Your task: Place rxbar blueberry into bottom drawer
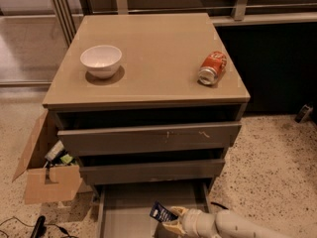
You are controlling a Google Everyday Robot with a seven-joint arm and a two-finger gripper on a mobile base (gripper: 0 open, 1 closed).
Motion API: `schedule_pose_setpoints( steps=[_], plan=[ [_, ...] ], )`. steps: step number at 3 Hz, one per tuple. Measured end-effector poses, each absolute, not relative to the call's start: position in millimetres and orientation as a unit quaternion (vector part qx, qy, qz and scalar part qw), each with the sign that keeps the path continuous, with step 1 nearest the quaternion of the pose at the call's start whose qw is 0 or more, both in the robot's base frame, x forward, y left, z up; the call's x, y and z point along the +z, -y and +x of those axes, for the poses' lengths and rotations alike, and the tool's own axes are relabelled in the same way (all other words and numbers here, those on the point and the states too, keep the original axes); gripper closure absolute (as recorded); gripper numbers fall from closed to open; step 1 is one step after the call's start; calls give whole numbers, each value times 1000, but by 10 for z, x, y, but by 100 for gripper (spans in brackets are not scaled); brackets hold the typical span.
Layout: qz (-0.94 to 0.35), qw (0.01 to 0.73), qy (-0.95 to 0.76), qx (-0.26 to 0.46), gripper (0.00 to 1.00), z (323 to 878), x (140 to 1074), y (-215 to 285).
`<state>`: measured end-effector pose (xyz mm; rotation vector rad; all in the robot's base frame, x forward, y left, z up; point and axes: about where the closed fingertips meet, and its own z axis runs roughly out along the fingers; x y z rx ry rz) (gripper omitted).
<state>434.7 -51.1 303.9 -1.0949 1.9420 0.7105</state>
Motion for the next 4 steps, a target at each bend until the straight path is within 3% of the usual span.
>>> schedule_pose_setpoints(
  steps=[2, 4],
  plan=[
    [-415, 366, -787, 274, 100, 4691, 2340, 553],
    [-424, 361, -785, 271, 100, 4824, 2252, 484]
  ],
)
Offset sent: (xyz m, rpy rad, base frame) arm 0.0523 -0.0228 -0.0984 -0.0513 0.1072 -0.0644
